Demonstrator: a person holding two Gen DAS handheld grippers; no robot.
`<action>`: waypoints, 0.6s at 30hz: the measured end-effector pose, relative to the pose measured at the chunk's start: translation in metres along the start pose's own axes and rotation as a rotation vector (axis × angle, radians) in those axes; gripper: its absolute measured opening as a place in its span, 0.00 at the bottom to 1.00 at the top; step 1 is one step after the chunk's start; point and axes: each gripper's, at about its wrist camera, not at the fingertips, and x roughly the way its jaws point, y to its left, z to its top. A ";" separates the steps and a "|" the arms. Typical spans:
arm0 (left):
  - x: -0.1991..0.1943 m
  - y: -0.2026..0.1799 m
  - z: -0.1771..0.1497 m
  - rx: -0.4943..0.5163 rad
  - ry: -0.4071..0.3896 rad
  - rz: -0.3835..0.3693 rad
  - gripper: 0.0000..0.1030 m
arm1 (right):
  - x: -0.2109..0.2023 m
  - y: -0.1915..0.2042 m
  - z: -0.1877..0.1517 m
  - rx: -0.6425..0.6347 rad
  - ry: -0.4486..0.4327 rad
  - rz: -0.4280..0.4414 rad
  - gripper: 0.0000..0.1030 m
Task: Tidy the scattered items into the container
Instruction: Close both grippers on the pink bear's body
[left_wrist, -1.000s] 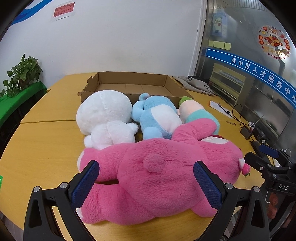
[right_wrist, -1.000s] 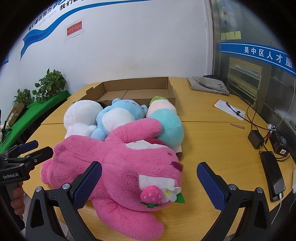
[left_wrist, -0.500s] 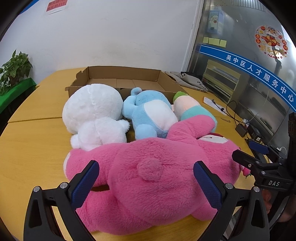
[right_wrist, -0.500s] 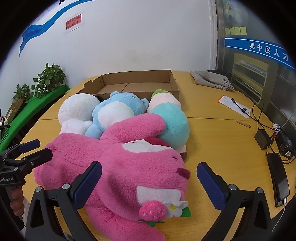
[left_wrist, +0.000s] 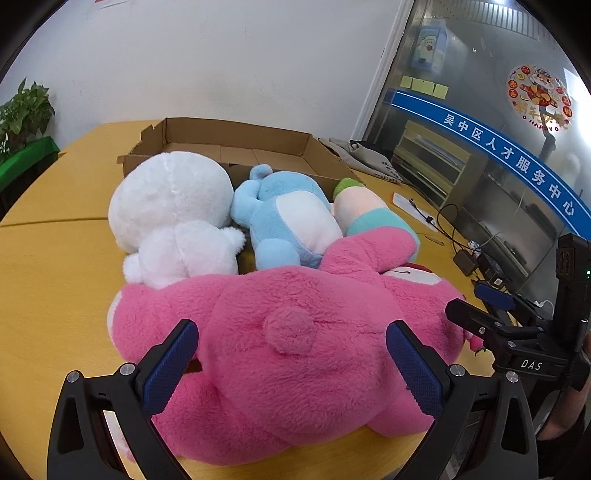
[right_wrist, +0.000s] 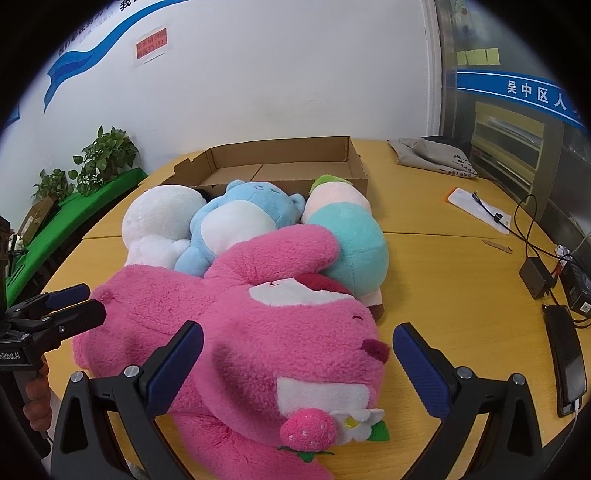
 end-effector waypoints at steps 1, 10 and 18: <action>0.002 0.001 0.000 -0.005 0.008 -0.012 1.00 | -0.001 -0.001 0.000 0.001 -0.004 0.008 0.99; 0.030 0.030 -0.008 -0.109 0.088 -0.095 1.00 | 0.010 -0.036 -0.012 0.085 0.013 0.107 1.00; 0.037 0.035 -0.011 -0.106 0.125 -0.145 0.95 | 0.046 -0.047 -0.027 0.137 0.086 0.227 0.99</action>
